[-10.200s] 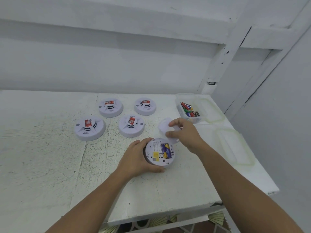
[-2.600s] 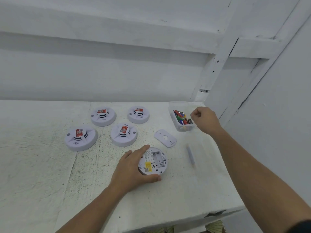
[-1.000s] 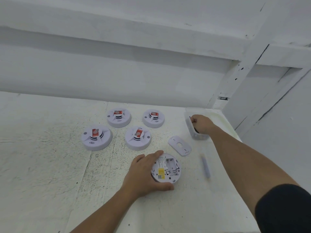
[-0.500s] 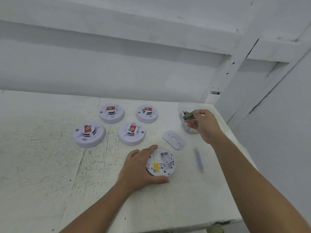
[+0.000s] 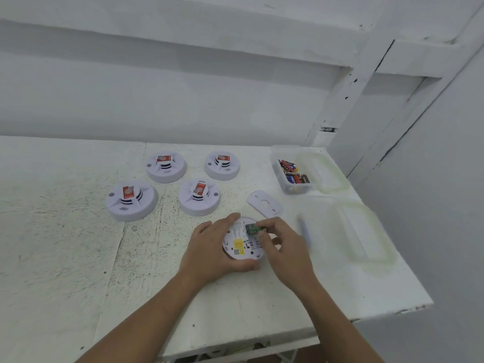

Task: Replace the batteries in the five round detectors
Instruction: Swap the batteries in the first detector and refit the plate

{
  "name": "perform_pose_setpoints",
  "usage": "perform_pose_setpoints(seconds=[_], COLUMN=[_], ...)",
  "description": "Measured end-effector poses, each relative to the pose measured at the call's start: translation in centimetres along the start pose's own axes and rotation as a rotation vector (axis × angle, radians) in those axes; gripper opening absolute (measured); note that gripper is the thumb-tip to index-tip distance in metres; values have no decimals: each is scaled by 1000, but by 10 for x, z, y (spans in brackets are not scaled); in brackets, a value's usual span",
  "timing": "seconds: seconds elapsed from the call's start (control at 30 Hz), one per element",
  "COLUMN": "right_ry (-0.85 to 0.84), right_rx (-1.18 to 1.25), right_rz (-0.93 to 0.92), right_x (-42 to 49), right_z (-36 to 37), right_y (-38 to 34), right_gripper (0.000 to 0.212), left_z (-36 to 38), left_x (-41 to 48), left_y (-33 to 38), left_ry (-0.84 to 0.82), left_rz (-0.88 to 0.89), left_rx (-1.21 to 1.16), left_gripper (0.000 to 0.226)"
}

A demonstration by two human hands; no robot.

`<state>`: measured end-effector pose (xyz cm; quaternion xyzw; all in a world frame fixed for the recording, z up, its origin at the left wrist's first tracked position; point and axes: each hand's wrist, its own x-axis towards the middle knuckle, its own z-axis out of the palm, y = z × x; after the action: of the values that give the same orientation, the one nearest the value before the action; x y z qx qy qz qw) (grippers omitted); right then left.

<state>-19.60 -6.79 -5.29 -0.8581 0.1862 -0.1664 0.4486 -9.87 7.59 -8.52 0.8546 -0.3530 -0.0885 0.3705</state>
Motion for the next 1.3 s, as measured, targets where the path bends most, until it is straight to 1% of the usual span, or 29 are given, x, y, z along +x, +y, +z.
perform_pose_setpoints(seconds=[0.1,0.2,0.33,0.43,0.57,0.67,0.83,1.03,1.3], right_ry=[8,4,-76,-103,-80,-70,-29,47,70], right_rx=[-92,-95,-72,-86,-12,22,92,76,-3], right_rz=[-100,-74,-39,-51,-12,-27,3,15,-41], right_x=[-9,-14,-14,-13,-11,-10,-12,-13,-11], right_z=[7,9,4,2,0,0,4,13,15], right_y=[13,20,19,19,16,17,19,24,25], right_gripper=[24,24,25,25,21,19,24,25,25], left_z=[2,3,2,3,4,5,12,18,21], left_x=[0,1,1,1,1,1,3,7,7], left_y=[-3,-5,-8,-10,-10,-10,-12,-16,-18], left_ry=[8,-13,-39,-38,-31,-6,55,111,131], left_rz=[16,26,41,53,51,62,80,106,114], left_rx=[-1,21,21,31,35,39,51,106,135], left_gripper=[104,109,115,116,117,117,113,107,107])
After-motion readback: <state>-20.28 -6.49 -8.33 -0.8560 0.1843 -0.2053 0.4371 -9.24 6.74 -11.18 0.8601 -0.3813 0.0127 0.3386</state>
